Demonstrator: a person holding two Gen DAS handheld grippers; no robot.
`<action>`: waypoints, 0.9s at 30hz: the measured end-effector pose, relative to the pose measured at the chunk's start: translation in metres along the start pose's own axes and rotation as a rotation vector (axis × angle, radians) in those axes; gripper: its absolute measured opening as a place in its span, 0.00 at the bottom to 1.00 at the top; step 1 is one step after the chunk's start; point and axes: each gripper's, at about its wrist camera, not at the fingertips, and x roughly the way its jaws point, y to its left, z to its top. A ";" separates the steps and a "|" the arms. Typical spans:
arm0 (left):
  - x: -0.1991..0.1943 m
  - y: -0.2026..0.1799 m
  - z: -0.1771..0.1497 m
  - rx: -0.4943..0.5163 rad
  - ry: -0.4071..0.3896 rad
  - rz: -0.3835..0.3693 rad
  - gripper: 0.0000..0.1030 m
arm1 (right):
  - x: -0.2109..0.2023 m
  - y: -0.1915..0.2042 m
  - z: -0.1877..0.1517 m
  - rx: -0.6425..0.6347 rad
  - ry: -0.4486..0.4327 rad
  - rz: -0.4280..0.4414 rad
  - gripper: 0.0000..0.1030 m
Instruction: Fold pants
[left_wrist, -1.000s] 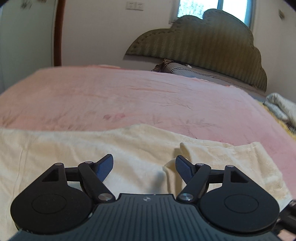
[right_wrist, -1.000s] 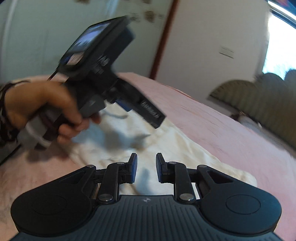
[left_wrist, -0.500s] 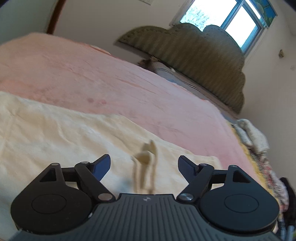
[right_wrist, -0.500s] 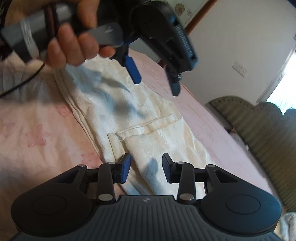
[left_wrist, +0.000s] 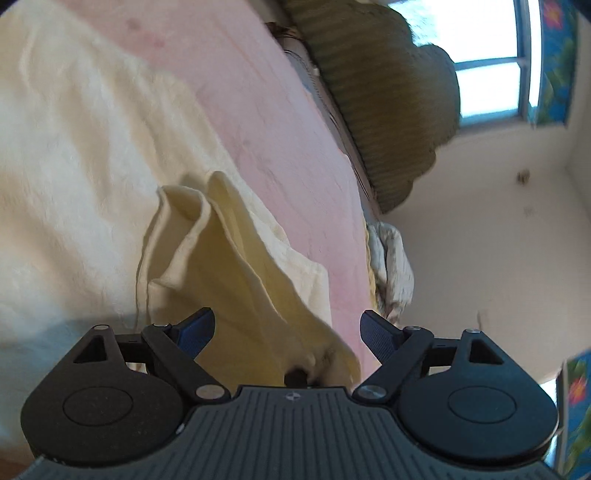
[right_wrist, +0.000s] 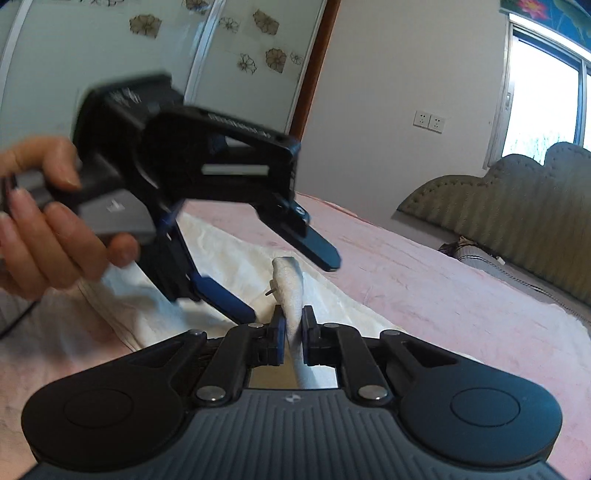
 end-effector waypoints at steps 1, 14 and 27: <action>0.004 0.005 0.001 -0.037 -0.019 0.000 0.84 | -0.002 0.000 0.000 0.005 -0.004 0.008 0.09; 0.005 -0.006 -0.006 0.131 -0.081 0.094 0.01 | 0.003 0.008 -0.007 0.000 0.053 0.069 0.10; 0.002 0.003 -0.012 0.288 -0.092 0.269 0.04 | 0.043 0.008 -0.014 0.077 0.157 0.169 0.14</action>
